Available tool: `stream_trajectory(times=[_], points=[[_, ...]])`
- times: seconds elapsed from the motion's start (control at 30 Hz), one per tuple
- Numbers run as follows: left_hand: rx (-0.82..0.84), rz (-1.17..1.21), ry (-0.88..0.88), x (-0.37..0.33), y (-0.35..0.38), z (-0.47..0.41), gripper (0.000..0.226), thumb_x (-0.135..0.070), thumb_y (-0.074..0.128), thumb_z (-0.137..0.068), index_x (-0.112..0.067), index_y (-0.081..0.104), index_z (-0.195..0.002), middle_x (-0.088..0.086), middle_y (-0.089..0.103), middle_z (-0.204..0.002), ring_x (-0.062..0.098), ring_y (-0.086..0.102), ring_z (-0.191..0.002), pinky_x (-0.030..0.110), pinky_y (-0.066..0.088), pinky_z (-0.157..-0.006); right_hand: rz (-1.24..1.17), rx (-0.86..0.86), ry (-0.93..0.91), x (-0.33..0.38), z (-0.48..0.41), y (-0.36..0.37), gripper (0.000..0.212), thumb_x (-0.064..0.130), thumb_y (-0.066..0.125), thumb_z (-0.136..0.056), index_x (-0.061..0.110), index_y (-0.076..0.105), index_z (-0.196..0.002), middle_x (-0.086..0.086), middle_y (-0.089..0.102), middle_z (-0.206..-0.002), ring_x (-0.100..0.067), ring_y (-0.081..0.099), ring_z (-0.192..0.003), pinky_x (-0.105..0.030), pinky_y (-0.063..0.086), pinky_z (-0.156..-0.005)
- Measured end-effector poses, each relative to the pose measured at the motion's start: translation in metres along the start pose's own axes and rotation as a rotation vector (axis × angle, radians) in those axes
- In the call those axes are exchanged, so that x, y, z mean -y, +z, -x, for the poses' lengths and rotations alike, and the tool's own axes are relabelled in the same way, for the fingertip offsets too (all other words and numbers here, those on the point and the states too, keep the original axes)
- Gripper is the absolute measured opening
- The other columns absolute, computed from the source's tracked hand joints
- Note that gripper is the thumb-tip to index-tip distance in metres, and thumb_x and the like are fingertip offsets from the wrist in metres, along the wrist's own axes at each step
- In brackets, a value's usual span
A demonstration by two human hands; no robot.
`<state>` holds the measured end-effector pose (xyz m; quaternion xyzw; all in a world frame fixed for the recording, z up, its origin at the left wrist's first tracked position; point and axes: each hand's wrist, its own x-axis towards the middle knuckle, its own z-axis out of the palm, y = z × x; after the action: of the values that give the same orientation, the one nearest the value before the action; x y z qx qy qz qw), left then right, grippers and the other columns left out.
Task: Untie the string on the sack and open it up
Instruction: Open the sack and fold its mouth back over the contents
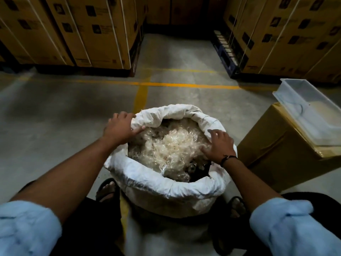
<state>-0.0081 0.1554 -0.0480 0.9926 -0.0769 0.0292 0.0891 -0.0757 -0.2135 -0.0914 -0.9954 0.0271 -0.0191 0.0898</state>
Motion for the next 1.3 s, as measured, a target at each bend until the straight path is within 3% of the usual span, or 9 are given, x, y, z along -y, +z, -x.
stream_trajectory(times=[0.13, 0.33, 0.57, 0.7, 0.8, 0.97, 1.07, 1.17, 1.3], points=[[-0.085, -0.022, -0.076, 0.0, 0.034, -0.017, 0.087, -0.075, 0.042, -0.086, -0.016, 0.027, -0.149, 0.022, 0.052, -0.133, 0.042, 0.054, -0.115, 0.05, 0.045, -0.094, 0.099, -0.047, 0.122, -0.008, -0.025, 0.026, 0.079, 0.047, 0.057, -0.085, 0.018, 0.025, -0.151, -0.012, 0.025, -0.157, -0.036, 0.022, -0.142, -0.061, 0.018, -0.113], [-0.052, -0.161, -0.093, -0.003, 0.059, -0.043, 0.106, -0.081, 0.045, -0.079, -0.017, 0.008, -0.154, 0.024, 0.054, -0.132, 0.044, 0.059, -0.112, 0.05, 0.048, -0.09, 0.12, -0.016, 0.222, -0.008, -0.065, 0.047, 0.091, 0.057, 0.052, -0.087, 0.021, 0.004, -0.155, -0.013, 0.007, -0.162, -0.045, 0.022, -0.14, -0.065, 0.025, -0.108], [-0.054, -0.194, -0.037, -0.003, 0.069, -0.058, 0.079, -0.071, 0.045, -0.087, -0.015, 0.033, -0.142, 0.02, 0.062, -0.115, 0.042, 0.064, -0.094, 0.045, 0.051, -0.075, 0.126, -0.033, 0.168, -0.021, -0.084, 0.058, 0.084, 0.048, 0.049, -0.093, 0.017, 0.0, -0.155, -0.017, 0.024, -0.155, -0.044, 0.046, -0.121, -0.056, 0.042, -0.093], [0.131, 0.227, -0.092, -0.009, 0.066, -0.062, 0.063, -0.065, 0.041, -0.094, -0.011, 0.039, -0.127, 0.017, 0.064, -0.114, 0.038, 0.063, -0.103, 0.038, 0.045, -0.078, 0.063, -0.022, 0.109, -0.026, -0.088, 0.049, 0.078, 0.026, 0.053, -0.092, 0.012, 0.01, -0.155, -0.024, 0.05, -0.133, -0.043, 0.059, -0.104, -0.05, 0.048, -0.083], [0.158, 0.714, -0.284, -0.011, 0.047, -0.073, 0.06, -0.056, 0.039, -0.1, -0.005, 0.059, -0.123, 0.009, 0.06, -0.107, 0.025, 0.06, -0.107, 0.027, 0.037, -0.08, -0.223, -0.011, 0.193, -0.036, -0.101, 0.029, 0.065, 0.024, 0.049, -0.097, 0.013, 0.021, -0.154, -0.026, 0.054, -0.132, -0.043, 0.056, -0.115, -0.046, 0.046, -0.094], [0.34, 1.192, -0.641, 0.042, 0.047, -0.085, 0.096, -0.082, 0.068, -0.064, -0.004, 0.067, -0.119, 0.017, 0.07, -0.112, 0.028, 0.068, -0.09, 0.05, 0.054, -0.093, -0.553, -0.057, 0.347, -0.067, -0.118, 0.008, 0.053, 0.021, 0.063, -0.093, 0.003, 0.049, -0.141, -0.02, 0.049, -0.144, -0.033, 0.048, -0.131, -0.034, 0.033, -0.11], [0.315, 1.085, -0.588, 0.028, 0.05, -0.093, 0.079, -0.071, 0.061, -0.081, -0.001, 0.066, -0.117, 0.016, 0.069, -0.114, 0.026, 0.067, -0.098, 0.043, 0.055, -0.091, -0.532, -0.013, 0.353, -0.062, -0.119, 0.013, 0.044, 0.022, 0.057, -0.095, 0.008, 0.053, -0.137, -0.021, 0.055, -0.138, -0.035, 0.051, -0.126, -0.035, 0.038, -0.105], [0.142, 0.677, -0.41, 0.011, 0.044, -0.107, 0.061, -0.06, 0.053, -0.092, -0.005, 0.056, -0.119, 0.013, 0.061, -0.119, 0.024, 0.059, -0.106, 0.033, 0.046, -0.089, -0.343, -0.074, 0.34, -0.041, -0.128, 0.006, 0.051, 0.033, 0.053, -0.092, 0.017, 0.045, -0.14, -0.02, 0.057, -0.134, -0.039, 0.052, -0.124, -0.044, 0.041, -0.104], [-0.053, 0.258, -0.124, -0.015, 0.046, -0.12, 0.08, -0.076, 0.048, -0.08, -0.023, 0.039, -0.139, 0.01, 0.054, -0.139, 0.034, 0.052, -0.125, 0.05, 0.043, -0.102, -0.076, -0.171, -0.055, 0.006, -0.153, 0.002, 0.078, 0.053, 0.059, -0.083, 0.017, 0.033, -0.147, -0.015, 0.047, -0.143, -0.035, 0.044, -0.13, -0.051, 0.036, -0.106]])
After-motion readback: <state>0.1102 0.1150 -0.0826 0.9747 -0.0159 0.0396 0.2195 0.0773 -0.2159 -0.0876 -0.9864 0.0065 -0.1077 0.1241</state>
